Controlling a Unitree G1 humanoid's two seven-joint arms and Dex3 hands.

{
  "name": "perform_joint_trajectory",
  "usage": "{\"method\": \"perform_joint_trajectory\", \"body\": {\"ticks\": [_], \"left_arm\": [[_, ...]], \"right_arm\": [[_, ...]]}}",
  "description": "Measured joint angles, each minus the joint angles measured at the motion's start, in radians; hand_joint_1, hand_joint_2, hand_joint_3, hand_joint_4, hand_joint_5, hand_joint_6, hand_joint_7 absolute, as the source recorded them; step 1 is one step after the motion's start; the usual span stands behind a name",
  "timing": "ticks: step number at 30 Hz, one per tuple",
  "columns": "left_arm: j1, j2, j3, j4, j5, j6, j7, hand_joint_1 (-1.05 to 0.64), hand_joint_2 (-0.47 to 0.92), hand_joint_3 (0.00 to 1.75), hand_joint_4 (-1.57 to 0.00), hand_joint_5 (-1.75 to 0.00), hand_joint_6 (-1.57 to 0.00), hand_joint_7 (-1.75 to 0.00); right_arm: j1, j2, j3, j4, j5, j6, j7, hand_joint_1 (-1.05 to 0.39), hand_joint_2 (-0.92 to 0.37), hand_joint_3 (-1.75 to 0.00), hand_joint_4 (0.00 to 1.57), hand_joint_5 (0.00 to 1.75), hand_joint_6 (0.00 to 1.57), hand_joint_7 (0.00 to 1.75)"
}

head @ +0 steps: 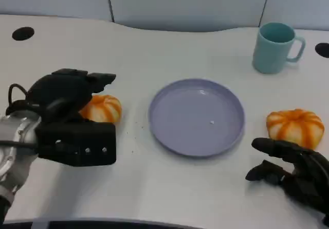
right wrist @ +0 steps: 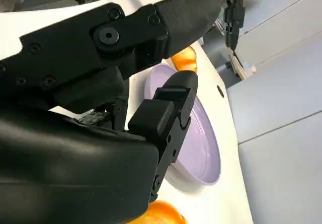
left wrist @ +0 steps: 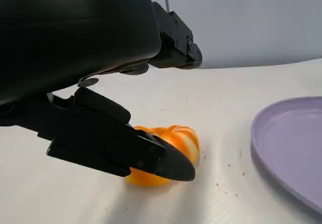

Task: Grasp the bread from the table and place it into the plate.

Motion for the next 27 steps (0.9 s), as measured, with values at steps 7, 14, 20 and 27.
{"method": "perform_joint_trajectory", "body": {"ticks": [7,14,20,27], "left_arm": [[-0.064,-0.001,-0.056,0.079,0.027,0.037,0.002,-0.74,0.9,0.0,-0.1,-0.1,-0.22,0.0],[-0.183,-0.052,-0.104,0.251,0.022,0.126,-0.06,-0.71,0.89,0.0,-0.02,-0.05,-0.13,0.0],[-0.297,-0.114,-0.129,0.449,-0.014,0.144,-0.066,-0.68,0.86,0.0,-0.05,-0.06,-0.15,-0.01],[-0.377,-0.159,-0.182,0.664,-0.017,0.129,-0.01,-0.69,0.85,0.0,-0.07,-0.07,-0.19,-0.02]], "right_arm": [[0.0,0.0,0.003,-0.001,-0.002,-0.002,0.0,-0.43,-0.92,-0.09,0.55,1.13,0.96,0.02],[0.005,0.001,0.005,-0.011,-0.003,0.002,-0.007,-0.42,-0.92,-0.09,0.55,1.14,0.97,0.02],[0.005,0.003,0.005,-0.014,-0.002,-0.001,-0.004,-0.42,-0.92,-0.08,0.55,1.15,0.97,0.02],[0.007,0.006,-0.001,-0.018,0.005,0.004,-0.003,-0.42,-0.92,-0.08,0.55,1.14,0.97,0.02]]}}
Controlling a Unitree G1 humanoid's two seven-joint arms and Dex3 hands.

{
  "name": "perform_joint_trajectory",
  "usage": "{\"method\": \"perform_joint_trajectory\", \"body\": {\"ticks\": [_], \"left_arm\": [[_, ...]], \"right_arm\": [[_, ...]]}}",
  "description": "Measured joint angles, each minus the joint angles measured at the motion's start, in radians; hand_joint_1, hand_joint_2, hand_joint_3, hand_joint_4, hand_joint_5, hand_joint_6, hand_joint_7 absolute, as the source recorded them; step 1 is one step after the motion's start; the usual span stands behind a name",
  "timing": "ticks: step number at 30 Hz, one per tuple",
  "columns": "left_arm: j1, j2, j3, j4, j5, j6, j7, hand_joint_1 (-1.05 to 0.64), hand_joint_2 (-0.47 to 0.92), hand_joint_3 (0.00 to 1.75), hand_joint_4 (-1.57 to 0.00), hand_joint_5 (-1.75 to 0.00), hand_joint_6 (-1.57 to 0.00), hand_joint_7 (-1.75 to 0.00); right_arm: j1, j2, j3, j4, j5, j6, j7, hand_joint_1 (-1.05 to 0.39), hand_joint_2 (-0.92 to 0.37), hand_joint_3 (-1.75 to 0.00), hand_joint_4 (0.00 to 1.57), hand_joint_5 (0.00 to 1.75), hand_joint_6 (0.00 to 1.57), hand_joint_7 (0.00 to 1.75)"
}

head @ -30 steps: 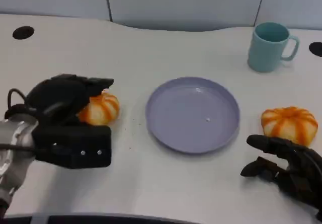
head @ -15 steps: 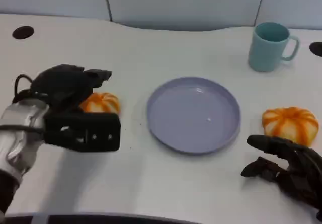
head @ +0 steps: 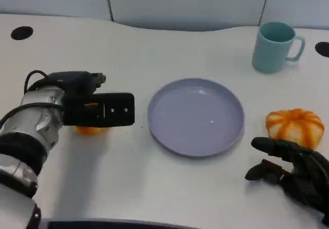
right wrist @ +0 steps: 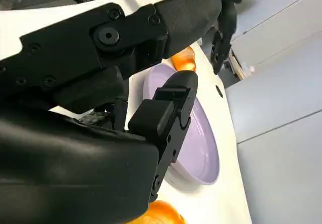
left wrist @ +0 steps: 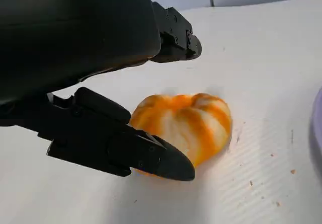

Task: Grasp the bread from the table and place it into the plate.

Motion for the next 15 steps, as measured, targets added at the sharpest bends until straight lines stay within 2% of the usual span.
{"method": "perform_joint_trajectory", "body": {"ticks": [7,15], "left_arm": [[-0.058,-0.03,-0.024,0.128,-0.008,-0.015,0.02,-0.68,0.84,0.0,-0.07,-0.07,-0.2,-0.02],[-0.071,-0.062,-0.042,0.191,-0.011,-0.002,0.02,-0.65,0.83,0.0,-0.07,-0.08,-0.22,-0.01]], "right_arm": [[0.003,0.0,-0.002,-0.002,0.005,0.001,0.002,-0.41,-0.92,-0.08,0.57,1.12,0.98,0.02],[0.005,0.001,-0.001,-0.004,0.011,0.0,0.003,-0.43,-0.92,-0.07,0.58,1.1,0.97,0.02]]}}
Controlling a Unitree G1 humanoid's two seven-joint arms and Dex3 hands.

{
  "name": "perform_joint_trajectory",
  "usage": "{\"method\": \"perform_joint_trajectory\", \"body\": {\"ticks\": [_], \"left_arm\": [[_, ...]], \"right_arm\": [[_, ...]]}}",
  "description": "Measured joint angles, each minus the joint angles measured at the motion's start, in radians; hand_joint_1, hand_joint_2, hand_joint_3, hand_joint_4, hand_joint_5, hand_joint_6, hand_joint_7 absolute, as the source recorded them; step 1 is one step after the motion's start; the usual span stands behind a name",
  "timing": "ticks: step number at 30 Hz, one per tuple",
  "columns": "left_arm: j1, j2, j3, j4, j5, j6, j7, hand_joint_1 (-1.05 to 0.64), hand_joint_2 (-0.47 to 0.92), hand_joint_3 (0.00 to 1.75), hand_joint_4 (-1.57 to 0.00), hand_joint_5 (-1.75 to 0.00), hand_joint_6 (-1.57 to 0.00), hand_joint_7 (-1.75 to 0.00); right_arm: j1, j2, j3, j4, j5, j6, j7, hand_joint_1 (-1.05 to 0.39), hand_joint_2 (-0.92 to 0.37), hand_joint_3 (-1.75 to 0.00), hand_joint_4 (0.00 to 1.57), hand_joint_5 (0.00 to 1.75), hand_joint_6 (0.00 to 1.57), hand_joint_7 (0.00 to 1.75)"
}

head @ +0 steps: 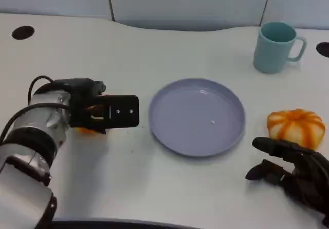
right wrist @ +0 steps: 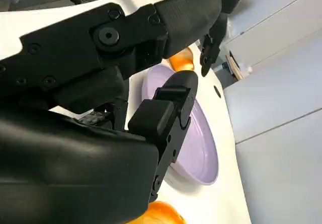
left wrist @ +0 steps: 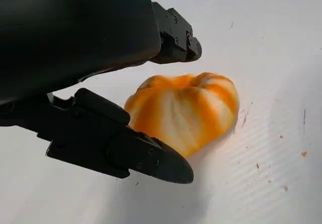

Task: Grasp the bread from the table and place it into the plate.

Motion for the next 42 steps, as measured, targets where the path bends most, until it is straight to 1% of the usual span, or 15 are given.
{"method": "perform_joint_trajectory", "body": {"ticks": [6,10,18,22,23,25,26,28,29,31,33,40,41,42], "left_arm": [[0.0,-0.008,-0.007,0.026,0.0,0.007,-0.001,-0.59,0.82,0.0,-0.09,-0.1,-0.24,-0.01],[0.0,-0.024,-0.008,0.041,-0.001,0.012,0.0,-0.57,0.81,0.0,-0.09,-0.11,-0.25,-0.02],[0.0,-0.04,-0.03,0.059,0.003,0.026,0.037,-0.58,0.82,0.0,-0.11,-0.12,-0.27,-0.01],[0.0,-0.045,-0.043,0.068,0.003,0.027,0.054,-0.54,0.81,0.0,-0.12,-0.13,-0.28,-0.01],[0.0,-0.047,-0.045,0.07,0.003,0.027,0.054,-0.49,0.8,0.0,-0.1,-0.11,-0.27,-0.01],[0.0,-0.051,-0.046,0.073,0.001,0.028,0.061,-0.45,0.8,0.0,-0.1,-0.11,-0.27,0.0],[0.0,-0.054,-0.046,0.074,0.001,0.029,0.062,-0.42,0.79,0.0,-0.11,-0.11,-0.27,-0.01],[0.0,-0.059,-0.044,0.076,-0.001,0.034,0.064,-0.4,0.79,0.0,-0.12,-0.11,-0.28,-0.01],[0.0,-0.06,-0.043,0.076,-0.002,0.036,0.065,-0.36,0.78,0.0,-0.13,-0.11,-0.28,-0.01],[0.0,-0.063,-0.042,0.078,-0.004,0.039,0.07,-0.33,0.77,0.0,-0.14,-0.1,-0.29,-0.01],[0.0,-0.065,-0.042,0.08,-0.005,0.043,0.074,-0.29,0.76,0.0,-0.19,-0.11,-0.29,-0.01],[0.001,-0.071,-0.049,0.084,-0.003,0.051,0.093,-0.28,0.75,0.0,-0.21,-0.09,-0.29,0.0],[0.001,-0.071,-0.05,0.084,-0.003,0.051,0.094,-0.22,0.83,0.02,-0.41,-0.2,-0.47,-0.06],[0.003,-0.07,-0.054,0.085,0.001,0.046,0.111,-0.19,0.87,0.02,-0.5,-0.28,-0.57,-0.06]], "right_arm": [[0.009,0.0,0.001,-0.016,0.001,0.009,-0.003,-0.42,-0.92,-0.06,0.58,1.1,0.98,0.02],[0.014,0.0,0.003,-0.028,0.001,0.019,-0.01,-0.41,-0.92,-0.07,0.56,1.11,0.97,0.02],[0.02,-0.001,0.003,-0.038,0.001,0.027,-0.004,-0.41,-0.92,-0.08,0.55,1.12,0.96,0.02],[0.021,-0.001,0.0,-0.037,0.003,0.028,0.004,-0.4,-0.92,-0.08,0.55,1.12,0.96,0.02],[0.022,-0.001,-0.001,-0.037,0.003,0.027,0.007,-0.41,-0.92,-0.08,0.56,1.13,0.96,0.02],[0.025,-0.001,0.0,-0.038,0.003,0.024,0.008,-0.42,-0.92,-0.08,0.56,1.13,0.96,0.02],[0.027,-0.001,0.0,-0.04,0.003,0.021,0.008,-0.42,-0.92,-0.08,0.56,1.13,0.97,0.02],[0.029,-0.001,0.0,-0.042,0.003,0.02,0.007,-0.42,-0.92,-0.07,0.56,1.13,0.97,0.02],[0.029,-0.001,0.0,-0.042,0.003,0.02,0.007,-0.42,-0.92,-0.07,0.56,1.13,0.97,0.02],[0.03,-0.001,0.0,-0.044,0.003,0.02,0.007,-0.42,-0.92,-0.07,0.56,1.13,0.97,0.02],[0.032,-0.001,0.0,-0.046,0.003,0.02,0.007,-0.41,-0.92,-0.07,0.56,1.13,0.97,0.02],[0.032,0.0,-0.002,-0.045,0.006,0.02,0.008,-0.41,-0.92,-0.06,0.57,1.13,0.97,0.02],[0.032,0.0,-0.002,-0.045,0.006,0.02,0.008,-0.41,-0.92,-0.07,0.57,1.13,0.96,0.02],[0.032,0.0,-0.002,-0.045,0.006,0.02,0.008,-0.41,-0.92,-0.07,0.57,1.13,0.96,0.02]]}}
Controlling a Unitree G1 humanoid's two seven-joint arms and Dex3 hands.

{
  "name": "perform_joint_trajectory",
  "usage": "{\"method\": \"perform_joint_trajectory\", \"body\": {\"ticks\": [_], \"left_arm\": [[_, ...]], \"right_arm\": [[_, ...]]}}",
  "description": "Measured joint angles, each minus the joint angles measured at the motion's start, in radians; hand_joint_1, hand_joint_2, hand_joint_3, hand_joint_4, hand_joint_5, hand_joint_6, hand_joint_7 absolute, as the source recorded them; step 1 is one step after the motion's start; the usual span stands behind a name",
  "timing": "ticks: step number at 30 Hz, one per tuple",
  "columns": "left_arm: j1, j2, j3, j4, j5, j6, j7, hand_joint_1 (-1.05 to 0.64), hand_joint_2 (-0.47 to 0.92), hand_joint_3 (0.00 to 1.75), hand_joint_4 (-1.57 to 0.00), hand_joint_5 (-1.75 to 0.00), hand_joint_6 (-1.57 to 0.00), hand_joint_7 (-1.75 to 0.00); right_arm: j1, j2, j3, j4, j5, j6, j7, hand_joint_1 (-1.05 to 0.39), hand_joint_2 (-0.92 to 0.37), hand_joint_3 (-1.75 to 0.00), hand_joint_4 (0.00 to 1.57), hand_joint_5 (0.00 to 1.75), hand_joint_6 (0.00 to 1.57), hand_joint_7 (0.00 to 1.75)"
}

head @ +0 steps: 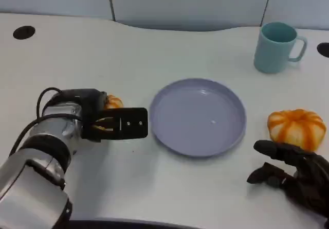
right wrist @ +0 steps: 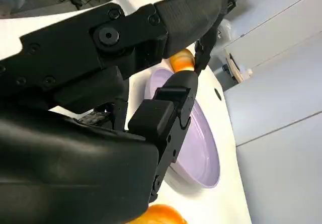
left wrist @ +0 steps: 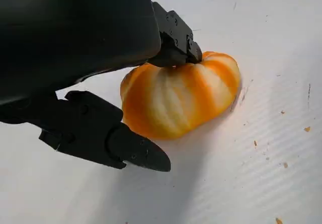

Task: Grasp the bread from the table and place it into the plate.

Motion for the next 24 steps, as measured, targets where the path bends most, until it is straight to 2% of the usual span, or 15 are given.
{"method": "perform_joint_trajectory", "body": {"ticks": [1,3,5,7,10,14,16,17,19,21,22,24], "left_arm": [[0.006,0.001,-0.007,0.0,0.005,-0.012,0.032,-0.17,0.9,0.05,-0.6,-0.46,-0.69,-0.05],[0.022,0.001,-0.018,0.0,0.012,-0.04,0.09,-0.19,0.92,0.11,-0.66,-0.7,-0.79,-0.04],[0.024,0.003,-0.02,0.0,0.012,-0.05,0.106,-0.2,0.92,0.16,-0.67,-0.76,-0.83,-0.04],[0.024,0.004,-0.02,0.0,0.01,-0.049,0.106,-0.25,0.92,0.17,-0.66,-0.76,-0.89,-0.06],[0.02,0.003,-0.015,0.001,0.001,-0.046,0.095,-0.3,0.92,0.1,-0.7,-0.65,-1.03,-0.08],[0.013,0.002,0.003,0.001,-0.014,-0.034,0.065,-0.33,0.9,0.03,-0.72,-0.61,-1.12,-0.1],[0.01,0.0,0.009,0.001,-0.025,-0.027,0.054,-0.31,0.9,0.01,-0.8,-0.47,-1.16,-0.07],[0.009,-0.001,0.01,0.001,-0.026,-0.022,0.05,-0.3,0.91,0.01,-0.81,-0.45,-1.17,-0.06],[0.005,-0.003,0.006,0.001,-0.024,-0.016,0.047,-0.28,0.92,0.13,-0.82,-0.43,-1.01,-0.02],[0.005,-0.004,-0.013,0.001,-0.009,-0.018,0.057,-0.28,0.92,0.2,-0.8,-0.43,-0.93,0.0],[0.006,-0.004,-0.021,0.001,0.0,-0.023,0.065,-0.28,0.92,0.22,-0.78,-0.47,-0.89,0.0],[0.008,-0.004,-0.029,0.001,0.005,-0.027,0.078,-0.28,0.92,0.31,-0.64,-0.79,-0.81,-0.02]], "right_arm": [[0.0,0.0,0.0,0.0,0.0,0.0,0.001,-0.4,-0.92,-0.07,0.57,1.13,0.96,0.02],[0.0,0.0,-0.002,0.001,0.002,0.002,0.002,-0.4,-0.92,-0.08,0.56,1.13,0.96,0.02],[0.0,0.0,-0.002,0.001,0.002,0.005,0.002,-0.4,-0.92,-0.08,0.56,1.13,0.96,0.02],[0.0,0.0,-0.002,0.0,0.002,0.009,0.001,-0.4,-0.92,-0.08,0.56,1.13,0.96,0.02],[0.0,0.0,-0.002,0.0,0.002,0.01,0.001,-0.41,-0.92,-0.08,0.56,1.13,0.96,0.02],[0.001,0.0,-0.002,0.0,0.002,0.01,0.002,-0.4,-0.92,-0.08,0.56,1.13,0.96,0.02],[0.001,0.0,-0.002,-0.002,0.002,0.01,0.003,-0.4,-0.92,-0.08,0.56,1.13,0.96,0.02],[0.002,0.0,-0.001,-0.003,0.002,0.011,0.002,-0.41,-0.92,-0.08,0.56,1.12,0.96,0.02],[0.003,0.0,-0.001,-0.005,0.001,0.011,0.002,-0.41,-0.92,-0.09,0.56,1.12,0.96,0.02],[0.003,0.0,-0.002,-0.002,0.002,0.01,0.006,-0.4,-0.92,-0.09,0.56,1.12,0.96,0.02],[0.003,0.0,-0.003,0.0,0.003,0.01,0.01,-0.4,-0.92,-0.09,0.57,1.12,0.96,0.02],[0.003,0.0,-0.004,0.002,0.003,0.008,0.014,-0.4,-0.92,-0.09,0.57,1.12,0.96,0.02]]}}
